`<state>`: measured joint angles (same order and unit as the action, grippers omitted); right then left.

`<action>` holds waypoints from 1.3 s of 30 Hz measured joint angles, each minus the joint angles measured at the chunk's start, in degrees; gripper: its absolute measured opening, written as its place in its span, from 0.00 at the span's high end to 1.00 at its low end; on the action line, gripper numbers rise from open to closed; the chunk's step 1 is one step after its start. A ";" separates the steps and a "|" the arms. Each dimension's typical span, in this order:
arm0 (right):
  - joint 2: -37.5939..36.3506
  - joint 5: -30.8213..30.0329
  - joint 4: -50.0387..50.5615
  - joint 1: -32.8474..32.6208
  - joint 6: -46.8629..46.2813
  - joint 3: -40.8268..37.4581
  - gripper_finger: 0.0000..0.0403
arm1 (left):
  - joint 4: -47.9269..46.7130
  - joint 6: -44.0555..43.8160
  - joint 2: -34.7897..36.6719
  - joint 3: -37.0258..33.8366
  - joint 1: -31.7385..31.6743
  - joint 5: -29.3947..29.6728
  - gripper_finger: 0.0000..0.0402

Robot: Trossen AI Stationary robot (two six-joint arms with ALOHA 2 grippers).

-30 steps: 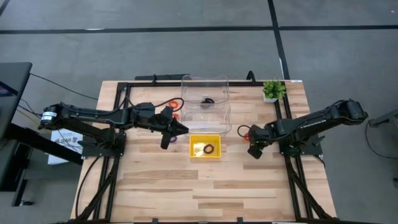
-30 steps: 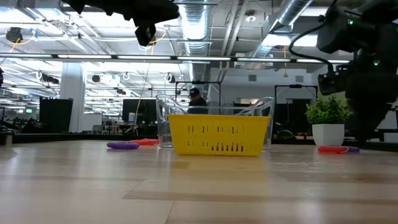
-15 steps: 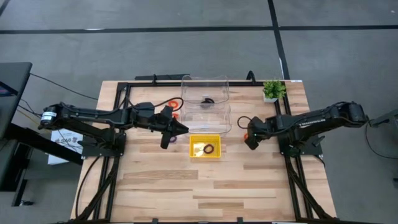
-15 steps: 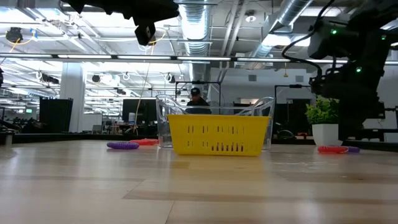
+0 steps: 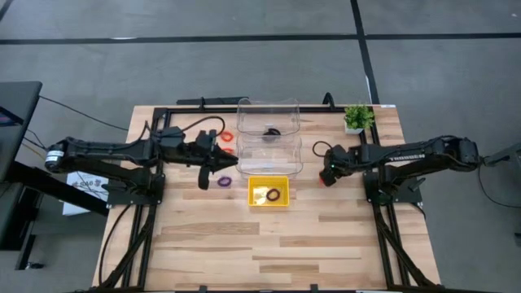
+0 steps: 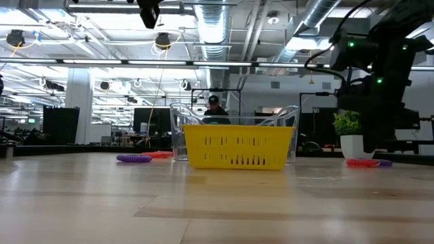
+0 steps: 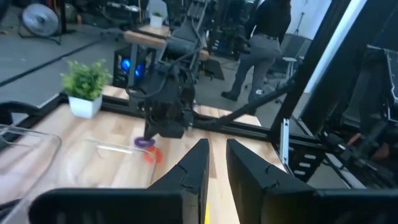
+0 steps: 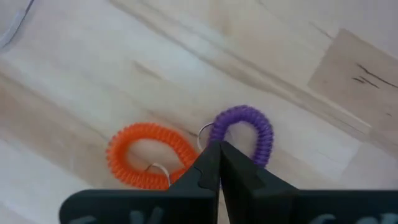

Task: Sort spring keychains
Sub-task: Put the right purple spring keychain into the yellow bin

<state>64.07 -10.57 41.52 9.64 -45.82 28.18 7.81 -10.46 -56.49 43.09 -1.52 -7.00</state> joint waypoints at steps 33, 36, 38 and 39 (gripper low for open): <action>0.61 -3.18 1.88 2.50 -6.32 -2.05 0.73 | -0.07 0.11 0.24 0.00 -2.30 0.13 0.87; 2.61 -2.87 0.28 2.50 -6.85 -3.46 0.73 | -0.07 0.11 0.22 0.00 -2.30 0.13 0.87; 4.31 -2.19 -2.38 2.50 -7.77 -4.88 0.73 | -0.07 0.09 0.22 0.00 -2.30 0.13 0.87; 4.99 -2.06 -3.02 2.50 -8.18 -5.21 0.73 | -0.07 0.09 0.22 0.00 -2.30 0.12 0.87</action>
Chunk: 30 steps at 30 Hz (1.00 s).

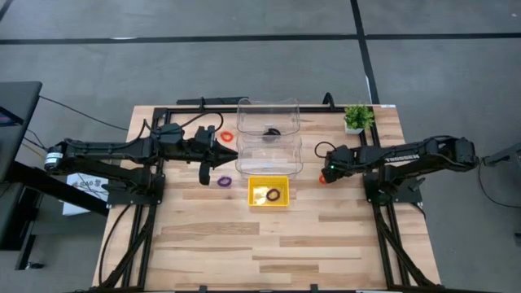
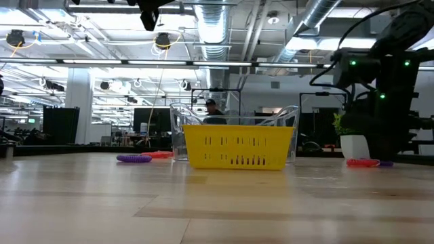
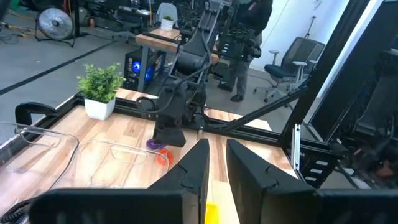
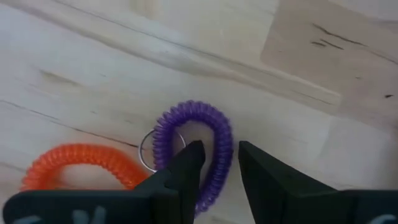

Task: Sort spring keychains
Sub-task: Put the right purple spring keychain into the yellow bin

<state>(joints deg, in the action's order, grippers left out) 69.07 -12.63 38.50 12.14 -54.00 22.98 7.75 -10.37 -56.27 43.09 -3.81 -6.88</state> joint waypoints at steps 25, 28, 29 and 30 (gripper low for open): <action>-1.31 -3.99 5.67 -5.87 -9.26 0.56 0.99 | -0.21 -0.20 -0.02 0.00 0.83 -0.06 0.87; -2.64 -3.71 9.10 -8.09 -11.91 2.25 0.98 | -0.22 -0.13 -0.02 0.00 0.83 -0.06 0.87; -3.18 -4.12 9.69 -8.72 -12.65 3.09 0.98 | -0.22 -0.13 -0.02 0.00 0.83 -0.04 0.87; -3.77 -4.62 10.41 -9.38 -13.30 3.80 0.98 | -0.24 -0.11 -0.02 0.00 0.83 -0.06 0.87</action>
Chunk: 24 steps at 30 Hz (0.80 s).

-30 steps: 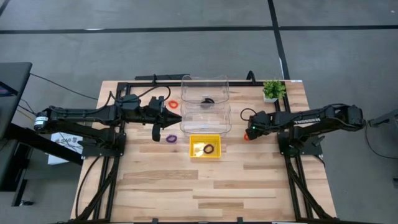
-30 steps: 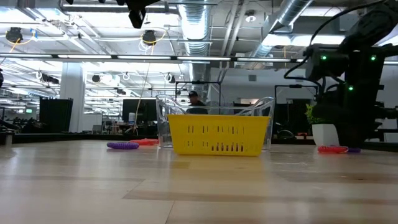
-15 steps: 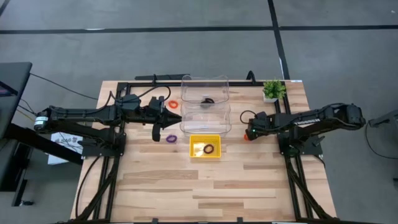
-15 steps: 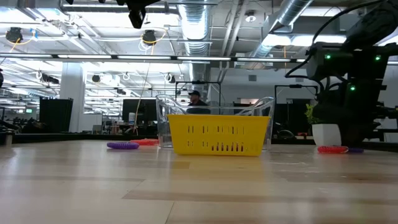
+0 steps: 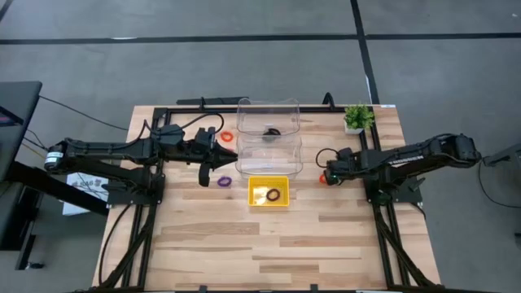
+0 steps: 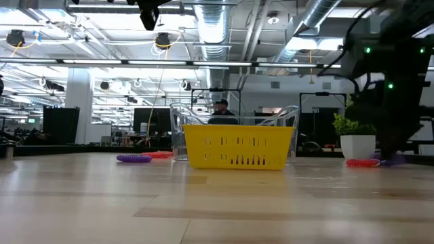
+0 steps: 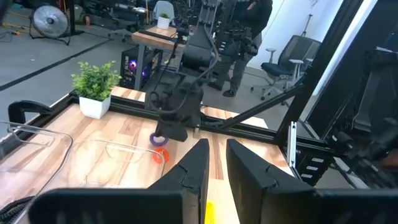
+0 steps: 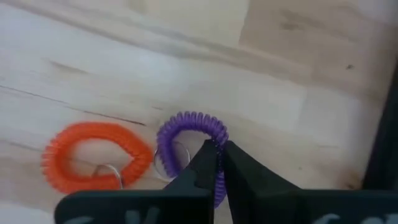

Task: Sort spring keychains
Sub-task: Put the right purple spring keychain into the yellow bin

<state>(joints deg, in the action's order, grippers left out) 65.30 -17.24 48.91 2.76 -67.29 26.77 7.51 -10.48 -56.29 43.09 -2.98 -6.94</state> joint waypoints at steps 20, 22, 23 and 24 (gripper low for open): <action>-4.49 -15.02 -14.41 -12.70 4.26 11.17 1.00 | -0.20 -0.34 0.00 0.00 0.00 -0.79 0.87; -2.92 -16.25 -21.87 -12.84 7.84 11.20 1.00 | -0.15 -0.74 0.00 -0.22 0.00 -0.80 0.87; -1.87 -16.35 -25.21 -12.75 9.66 11.20 1.00 | -0.13 -1.13 0.02 -0.56 0.01 -0.81 0.87; -0.67 -16.28 -28.65 -12.56 11.44 11.20 1.00 | -0.16 -1.80 0.02 -1.06 0.02 -0.81 0.87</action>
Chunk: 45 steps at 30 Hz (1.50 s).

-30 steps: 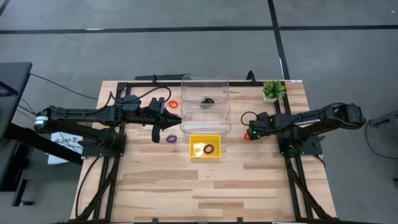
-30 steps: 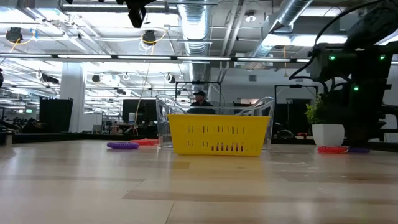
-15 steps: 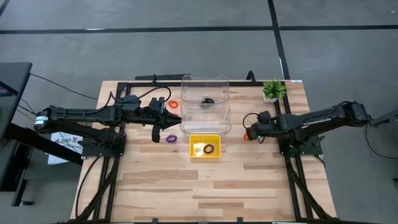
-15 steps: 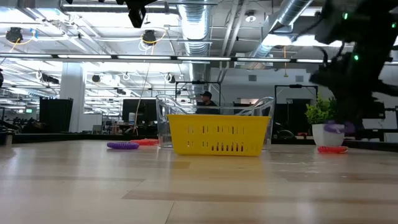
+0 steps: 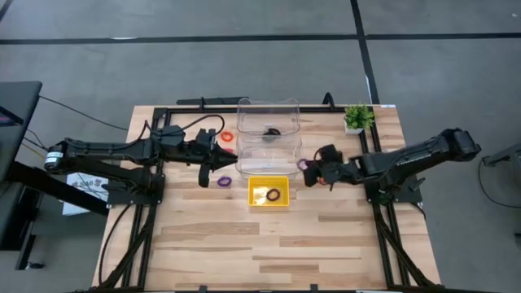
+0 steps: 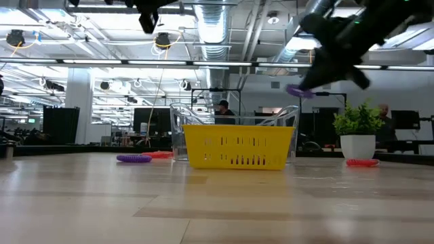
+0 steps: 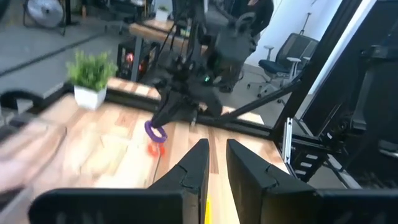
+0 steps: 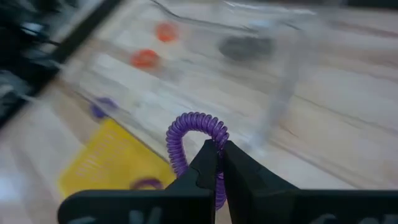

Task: Sort spring keychains
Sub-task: Put the right purple spring keychain into the yellow bin, then put the purple spring keychain into the yellow bin

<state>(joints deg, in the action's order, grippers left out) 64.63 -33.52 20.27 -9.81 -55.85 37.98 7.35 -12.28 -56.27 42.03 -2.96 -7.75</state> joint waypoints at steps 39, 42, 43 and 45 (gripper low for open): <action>31.29 18.39 -27.11 -2.21 23.35 11.83 0.85 | 1.28 -6.50 -0.02 -5.85 0.02 0.00 0.87; 31.21 18.39 -26.92 -2.70 23.79 12.28 0.85 | 1.29 -6.68 -0.02 -5.85 0.02 0.00 0.87; 30.78 18.34 -26.80 -2.93 24.10 12.31 0.85 | 1.27 -6.71 -0.02 -5.85 0.07 0.00 0.87; 30.33 17.85 -27.21 -3.39 24.28 12.41 0.85 | 1.27 -7.09 -0.02 -5.85 0.36 0.02 0.87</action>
<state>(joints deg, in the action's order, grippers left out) 94.96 -15.68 -6.94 -13.19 -31.57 50.39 8.62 -19.37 -56.29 36.18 -2.60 -7.73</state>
